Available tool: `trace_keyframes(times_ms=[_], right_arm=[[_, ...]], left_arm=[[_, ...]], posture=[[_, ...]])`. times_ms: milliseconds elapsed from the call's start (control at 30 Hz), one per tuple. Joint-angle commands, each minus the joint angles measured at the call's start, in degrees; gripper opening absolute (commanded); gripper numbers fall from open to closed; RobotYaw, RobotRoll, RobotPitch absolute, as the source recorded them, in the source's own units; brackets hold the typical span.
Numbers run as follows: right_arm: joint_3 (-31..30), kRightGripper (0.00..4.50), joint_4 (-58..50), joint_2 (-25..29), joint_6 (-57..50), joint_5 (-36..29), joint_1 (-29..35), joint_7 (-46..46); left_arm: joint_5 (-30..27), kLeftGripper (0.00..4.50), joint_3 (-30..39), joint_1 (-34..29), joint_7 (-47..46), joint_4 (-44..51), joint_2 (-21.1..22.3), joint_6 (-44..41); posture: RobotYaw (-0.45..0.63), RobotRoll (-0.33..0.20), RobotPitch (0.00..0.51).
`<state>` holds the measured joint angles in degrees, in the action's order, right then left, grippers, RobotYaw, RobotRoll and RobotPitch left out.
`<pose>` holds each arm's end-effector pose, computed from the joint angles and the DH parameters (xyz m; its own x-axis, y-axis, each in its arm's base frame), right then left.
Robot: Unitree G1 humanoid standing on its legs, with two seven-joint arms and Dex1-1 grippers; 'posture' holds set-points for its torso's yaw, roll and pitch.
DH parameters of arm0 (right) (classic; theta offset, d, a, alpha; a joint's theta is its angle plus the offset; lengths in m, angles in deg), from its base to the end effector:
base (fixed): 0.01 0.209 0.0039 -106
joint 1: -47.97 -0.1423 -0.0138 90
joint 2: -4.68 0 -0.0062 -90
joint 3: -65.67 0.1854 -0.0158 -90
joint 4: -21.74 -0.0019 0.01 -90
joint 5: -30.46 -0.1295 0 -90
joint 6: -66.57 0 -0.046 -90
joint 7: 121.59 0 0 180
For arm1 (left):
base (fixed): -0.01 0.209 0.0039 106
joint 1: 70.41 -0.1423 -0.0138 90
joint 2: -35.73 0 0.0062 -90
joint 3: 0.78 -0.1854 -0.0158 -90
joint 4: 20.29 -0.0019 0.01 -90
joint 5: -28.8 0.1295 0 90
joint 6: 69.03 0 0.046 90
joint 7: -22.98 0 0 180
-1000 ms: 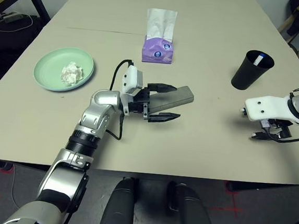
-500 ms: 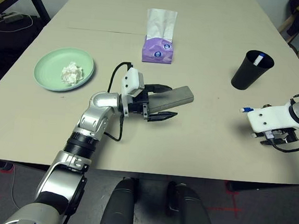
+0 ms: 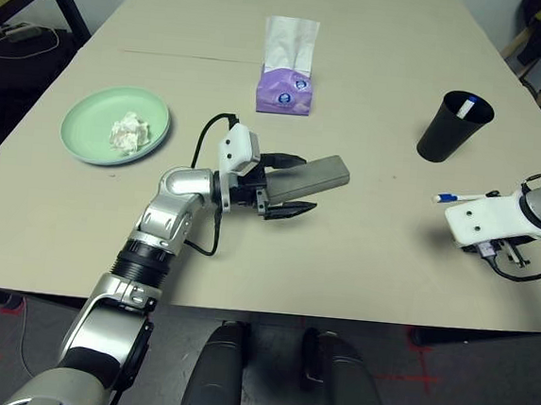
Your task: Organize and tidy the items on the table.
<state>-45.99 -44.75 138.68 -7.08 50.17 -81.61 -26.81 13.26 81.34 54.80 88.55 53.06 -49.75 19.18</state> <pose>0.2808 -0.2853 0.2078 0.2209 0.1356 -0.9658 -0.9279 -0.2757 -0.2509 0.3008 0.1694 0.1432 0.2585 -0.9647 -0.0494 0.9310 0.2352 0.2793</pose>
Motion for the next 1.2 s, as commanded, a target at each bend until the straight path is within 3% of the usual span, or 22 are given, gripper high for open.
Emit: trace_keyframes(times_ms=[33, 133, 300, 400, 500, 667, 833, 1000, 1200], right_arm=[[1.53, 0.42, -1.94, 1.00, -2.48, -2.81, 0.18, -2.79], [1.52, 0.42, -3.71, 2.01, -6.59, -7.54, -1.91, -6.91], [-3.02, 0.42, -8.55, 6.23, -22.20, -24.82, -7.05, -7.29], [1.90, 0.42, -8.15, 3.00, -34.94, -31.38, -9.93, -7.29], [9.19, 0.42, -8.91, -1.15, -41.72, -35.77, -8.15, -2.60], [22.42, 0.42, -17.55, -9.38, -52.39, -44.73, 0.24, 10.84], [31.19, 0.42, -27.88, -16.66, -60.75, -52.39, 7.28, 22.31], [37.98, 0.42, -32.48, -25.39, -56.03, -53.11, 10.53, 35.70], [42.95, 0.42, -30.00, -31.71, -42.56, -48.98, 7.66, 48.51]], left_arm=[[0.81, 4.50, -0.74, -0.58, 0.02, -0.48, 0.10, 0.55], [0.89, 4.50, -0.72, -0.47, 0.24, -0.87, 0.20, 0.90], [0.97, 4.50, -0.64, -0.07, 0.54, -1.95, 0.27, 1.60], [0.95, 4.50, -0.64, 0.38, 0.63, -2.59, 0.18, 1.95], [1.05, 4.50, -0.49, 0.75, 0.16, -3.05, -0.01, 2.01], [2.65, 4.50, 0.86, 1.96, -4.51, -4.80, -0.65, 4.25], [2.14, 4.50, 2.26, 4.07, -7.31, -5.99, -1.26, 3.60], [2.00, 4.50, 2.32, 4.54, -7.00, -6.00, -1.14, 3.17], [1.80, 4.50, 2.44, 4.99, -6.35, -6.86, -1.02, 2.97]], posture=[[0.05, 0.000, 0.186], [0.05, 0.000, 0.183], [0.04, 0.000, 0.176], [0.03, 0.000, 0.172], [0.03, 0.000, 0.167], [0.02, 0.000, 0.163], [0.02, 0.000, 0.159], [0.01, 0.000, 0.154], [-0.01, 0.000, 0.154]])
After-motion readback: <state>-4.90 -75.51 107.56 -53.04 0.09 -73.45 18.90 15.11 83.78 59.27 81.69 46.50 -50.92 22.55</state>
